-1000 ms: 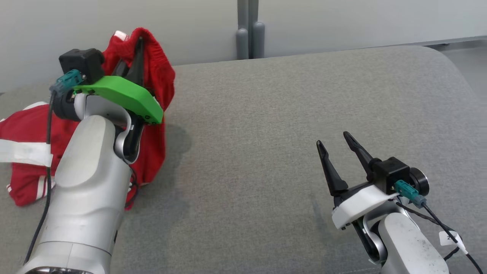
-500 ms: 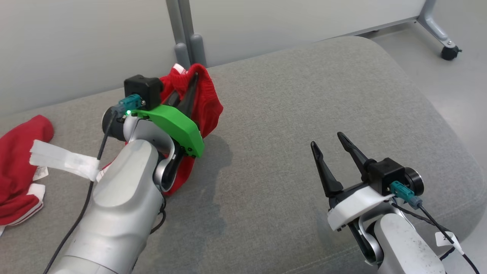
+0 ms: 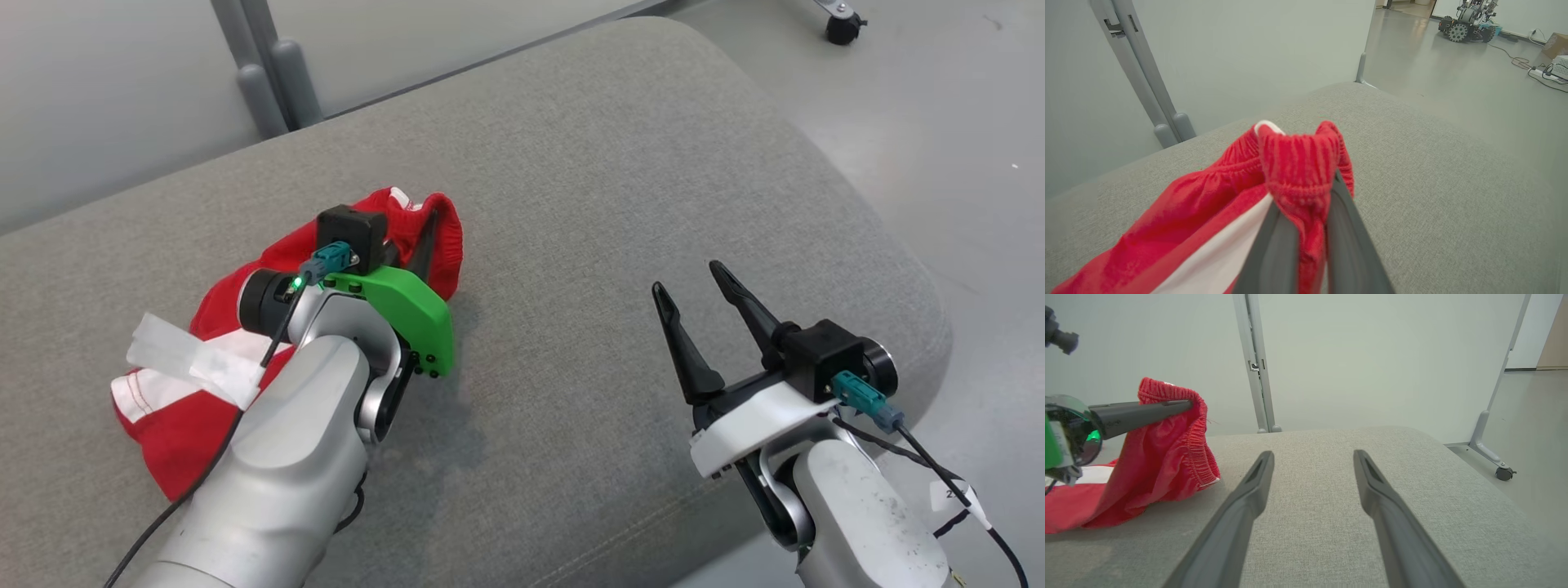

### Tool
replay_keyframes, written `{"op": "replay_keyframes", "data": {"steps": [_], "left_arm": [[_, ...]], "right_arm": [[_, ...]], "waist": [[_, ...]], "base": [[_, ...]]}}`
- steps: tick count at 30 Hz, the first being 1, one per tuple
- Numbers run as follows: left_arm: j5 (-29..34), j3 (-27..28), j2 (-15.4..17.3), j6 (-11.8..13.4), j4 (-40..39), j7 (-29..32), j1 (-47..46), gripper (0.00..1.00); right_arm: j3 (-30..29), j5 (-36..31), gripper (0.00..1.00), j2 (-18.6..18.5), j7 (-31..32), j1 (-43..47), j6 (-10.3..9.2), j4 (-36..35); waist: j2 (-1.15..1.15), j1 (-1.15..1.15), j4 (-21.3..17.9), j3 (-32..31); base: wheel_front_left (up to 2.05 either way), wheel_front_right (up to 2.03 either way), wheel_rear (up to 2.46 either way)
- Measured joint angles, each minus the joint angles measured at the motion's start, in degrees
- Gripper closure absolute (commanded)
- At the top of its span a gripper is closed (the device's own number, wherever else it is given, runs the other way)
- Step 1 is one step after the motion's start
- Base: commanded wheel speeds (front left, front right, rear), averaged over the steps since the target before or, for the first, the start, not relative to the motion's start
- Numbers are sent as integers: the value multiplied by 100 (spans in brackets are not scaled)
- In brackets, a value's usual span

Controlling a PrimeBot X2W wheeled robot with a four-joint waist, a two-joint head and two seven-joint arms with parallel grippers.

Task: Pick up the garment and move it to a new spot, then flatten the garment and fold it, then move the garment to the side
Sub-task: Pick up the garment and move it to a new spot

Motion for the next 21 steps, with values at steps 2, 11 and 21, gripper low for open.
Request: {"op": "replay_keyframes", "data": {"steps": [2, 11, 21], "left_arm": [[0, -73, 4, 8, 21, -8, 0, 0], [-109, -791, 16, -7, 147, 20, 36, 0], [-414, -1258, 40, -185, -89, -16, 58, 0]], "right_arm": [[-4, 21, 0, 1, 0, -26, -1, 0], [-203, 73, 0, 13, 0, -87, -119, -66], [-352, 76, 0, 11, 0, -126, -119, -35]], "waist": [[0, 0, -102, 104], [0, 0, -319, 504], [0, 0, 57, 511]], "base": [[0, 0, 0], [0, 0, 0], [0, 0, 0]]}}
